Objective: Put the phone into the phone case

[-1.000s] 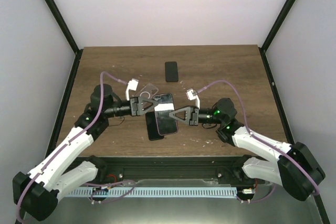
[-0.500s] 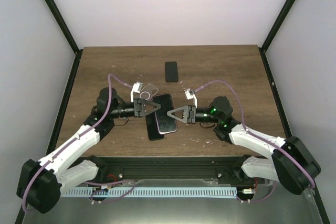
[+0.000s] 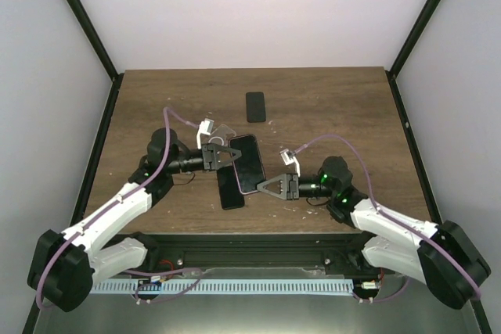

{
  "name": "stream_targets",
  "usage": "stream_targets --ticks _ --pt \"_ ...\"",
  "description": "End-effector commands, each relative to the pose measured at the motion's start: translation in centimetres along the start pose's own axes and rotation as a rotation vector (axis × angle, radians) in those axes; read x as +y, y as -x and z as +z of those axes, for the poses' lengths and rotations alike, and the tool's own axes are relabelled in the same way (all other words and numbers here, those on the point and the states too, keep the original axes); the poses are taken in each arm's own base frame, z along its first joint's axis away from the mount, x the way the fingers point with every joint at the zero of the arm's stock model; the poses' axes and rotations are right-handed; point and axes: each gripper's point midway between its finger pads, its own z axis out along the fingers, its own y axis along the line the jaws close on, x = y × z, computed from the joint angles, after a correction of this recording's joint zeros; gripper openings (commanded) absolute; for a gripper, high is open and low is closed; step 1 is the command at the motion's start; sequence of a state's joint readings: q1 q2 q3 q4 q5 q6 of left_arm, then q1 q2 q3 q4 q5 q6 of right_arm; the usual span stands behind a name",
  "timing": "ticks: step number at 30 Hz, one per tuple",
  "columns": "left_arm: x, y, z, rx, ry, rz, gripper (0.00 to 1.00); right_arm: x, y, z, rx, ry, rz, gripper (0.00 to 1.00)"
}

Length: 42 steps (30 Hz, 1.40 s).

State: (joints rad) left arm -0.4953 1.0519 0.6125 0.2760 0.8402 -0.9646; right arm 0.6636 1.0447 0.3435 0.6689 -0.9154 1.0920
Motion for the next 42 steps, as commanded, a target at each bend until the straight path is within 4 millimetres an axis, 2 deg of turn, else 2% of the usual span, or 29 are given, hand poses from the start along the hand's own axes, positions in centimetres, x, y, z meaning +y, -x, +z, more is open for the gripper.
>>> stream_targets --ticks 1,5,10,15,16,19,23,27,30,32,35,38,40,42 --pt "-2.5 1.7 -0.3 -0.044 -0.042 0.115 0.0 1.1 -0.4 -0.5 -0.008 0.018 -0.016 0.3" --pt "-2.1 1.4 -0.2 -0.032 -0.034 0.113 0.0 1.9 0.2 -0.7 -0.043 0.027 -0.027 0.24" --pt "-1.6 1.1 -0.3 -0.025 -0.006 0.128 0.0 2.3 0.7 -1.1 -0.087 0.034 -0.018 0.01" --pt "-1.6 0.9 -0.6 -0.02 0.022 0.145 0.0 2.8 0.8 -1.4 -0.107 0.058 0.01 0.01" --pt "-1.8 1.0 -0.7 -0.02 0.018 0.147 0.0 2.9 0.8 -1.4 -0.111 0.055 0.01 0.01" --pt "-2.8 0.8 -0.7 -0.001 -0.022 0.134 0.0 2.8 1.2 -1.3 -0.11 0.024 -0.016 0.26" --pt "-4.1 0.1 -0.7 0.05 -0.089 0.119 0.0 3.2 2.3 -1.2 -0.134 -0.014 -0.055 0.41" --pt "-4.2 -0.9 -0.8 0.094 -0.114 0.106 0.0 3.0 3.4 -0.5 -0.133 -0.038 -0.072 0.51" --pt "-4.2 -1.3 -0.8 0.114 -0.133 0.092 0.0 2.9 4.0 0.2 -0.116 -0.031 -0.079 0.52" --pt "-4.1 -1.5 -0.7 0.121 -0.143 0.083 0.0 3.0 4.4 0.6 -0.111 -0.022 -0.082 0.46" --pt "-3.9 -1.7 -0.7 0.13 -0.14 0.073 0.0 3.5 5.0 1.0 -0.111 -0.005 -0.098 0.24" --pt "-3.9 -1.7 -0.7 0.134 -0.133 0.064 0.02 3.8 5.6 1.1 -0.123 0.0 -0.102 0.12" --pt "-3.9 -1.6 -0.8 0.132 -0.114 0.055 0.09 3.8 5.9 1.1 -0.138 0.0 -0.099 0.07" --pt "-3.1 -1.6 -0.9 0.126 -0.059 0.038 0.27 3.9 6.2 1.0 -0.155 -0.002 -0.097 0.05"
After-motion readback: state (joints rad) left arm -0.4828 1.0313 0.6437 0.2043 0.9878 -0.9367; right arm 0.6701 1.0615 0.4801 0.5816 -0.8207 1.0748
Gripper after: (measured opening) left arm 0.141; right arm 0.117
